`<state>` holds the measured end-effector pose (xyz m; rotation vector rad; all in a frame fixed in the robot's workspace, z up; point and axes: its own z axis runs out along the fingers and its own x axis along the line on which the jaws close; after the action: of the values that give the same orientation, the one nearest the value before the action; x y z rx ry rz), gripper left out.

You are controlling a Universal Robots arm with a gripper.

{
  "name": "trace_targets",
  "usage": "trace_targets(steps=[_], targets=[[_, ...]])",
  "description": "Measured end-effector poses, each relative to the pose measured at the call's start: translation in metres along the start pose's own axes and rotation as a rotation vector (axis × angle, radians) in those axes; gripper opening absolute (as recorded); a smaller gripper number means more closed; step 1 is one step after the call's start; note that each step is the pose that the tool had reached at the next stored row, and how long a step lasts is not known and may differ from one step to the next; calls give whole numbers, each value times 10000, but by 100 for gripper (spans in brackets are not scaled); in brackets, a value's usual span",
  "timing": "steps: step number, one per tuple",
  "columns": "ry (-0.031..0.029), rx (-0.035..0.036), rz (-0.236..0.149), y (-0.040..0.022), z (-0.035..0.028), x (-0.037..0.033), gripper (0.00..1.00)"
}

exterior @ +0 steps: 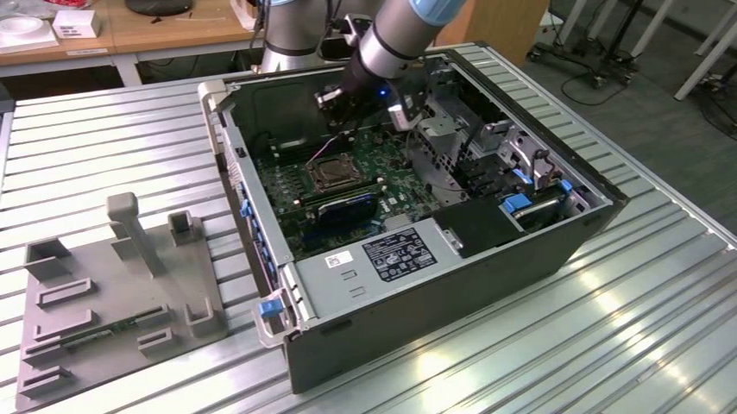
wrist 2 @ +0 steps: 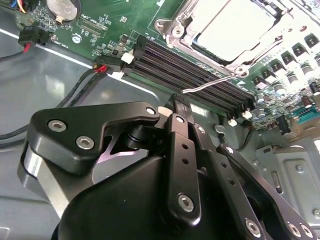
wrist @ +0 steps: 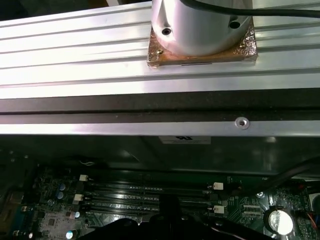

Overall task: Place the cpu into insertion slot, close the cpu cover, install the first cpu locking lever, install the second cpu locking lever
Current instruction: 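Install the first cpu locking lever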

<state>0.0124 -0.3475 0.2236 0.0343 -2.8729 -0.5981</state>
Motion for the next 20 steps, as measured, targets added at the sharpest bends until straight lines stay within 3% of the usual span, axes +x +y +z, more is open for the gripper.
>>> trace_targets(steps=[8, 20], targets=[[47, 53, -113, -12, 2, 35, 11], [58, 83, -134, -34, 22, 22, 11]])
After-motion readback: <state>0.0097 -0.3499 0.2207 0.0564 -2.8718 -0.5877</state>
